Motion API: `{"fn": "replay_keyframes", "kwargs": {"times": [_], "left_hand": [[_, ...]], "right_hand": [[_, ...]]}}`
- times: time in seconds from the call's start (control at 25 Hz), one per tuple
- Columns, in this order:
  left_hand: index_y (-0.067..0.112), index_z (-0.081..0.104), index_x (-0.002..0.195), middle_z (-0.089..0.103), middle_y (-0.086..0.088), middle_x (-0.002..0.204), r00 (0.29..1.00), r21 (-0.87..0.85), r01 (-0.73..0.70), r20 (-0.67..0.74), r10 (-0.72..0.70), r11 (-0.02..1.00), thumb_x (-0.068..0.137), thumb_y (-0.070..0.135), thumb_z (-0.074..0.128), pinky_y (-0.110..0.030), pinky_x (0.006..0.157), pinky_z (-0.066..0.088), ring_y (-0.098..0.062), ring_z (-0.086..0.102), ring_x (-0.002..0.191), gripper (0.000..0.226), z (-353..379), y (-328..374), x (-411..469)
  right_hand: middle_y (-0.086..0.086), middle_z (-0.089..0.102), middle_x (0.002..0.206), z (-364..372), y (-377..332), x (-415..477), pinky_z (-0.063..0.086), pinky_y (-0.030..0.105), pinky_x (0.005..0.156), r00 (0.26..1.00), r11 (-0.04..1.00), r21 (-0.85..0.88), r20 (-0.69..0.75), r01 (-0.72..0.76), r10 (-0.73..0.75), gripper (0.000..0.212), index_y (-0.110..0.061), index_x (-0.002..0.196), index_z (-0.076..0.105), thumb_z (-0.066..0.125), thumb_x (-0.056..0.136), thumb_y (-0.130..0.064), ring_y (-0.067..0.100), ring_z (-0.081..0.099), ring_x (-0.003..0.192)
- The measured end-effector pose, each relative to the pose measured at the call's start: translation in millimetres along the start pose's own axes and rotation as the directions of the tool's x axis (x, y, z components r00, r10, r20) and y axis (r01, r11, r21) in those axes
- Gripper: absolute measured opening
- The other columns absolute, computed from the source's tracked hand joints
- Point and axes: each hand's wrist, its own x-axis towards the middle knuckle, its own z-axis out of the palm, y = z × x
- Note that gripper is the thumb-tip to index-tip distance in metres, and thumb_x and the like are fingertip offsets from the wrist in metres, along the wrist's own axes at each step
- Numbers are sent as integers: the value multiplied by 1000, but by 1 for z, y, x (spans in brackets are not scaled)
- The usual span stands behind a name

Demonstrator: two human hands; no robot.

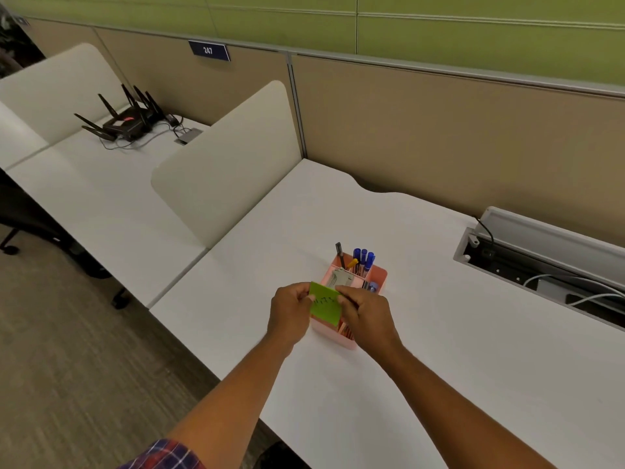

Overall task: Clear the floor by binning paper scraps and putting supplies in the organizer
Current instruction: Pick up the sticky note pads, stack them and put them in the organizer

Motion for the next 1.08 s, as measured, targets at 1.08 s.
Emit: {"fn": "replay_keyframes", "kwargs": {"times": [1.08], "left_hand": [[21, 73, 126, 76, -3, 128, 998, 542, -14, -37, 40, 840, 94, 24, 75, -33, 100, 57, -24, 74, 113, 32, 18, -53, 26]], "right_hand": [[-3, 71, 121, 69, 28, 8, 56, 34, 100, 957, 856, -473, 80, -210, 278, 27, -27, 124, 65, 64, 98, -35, 19, 68, 102]]}}
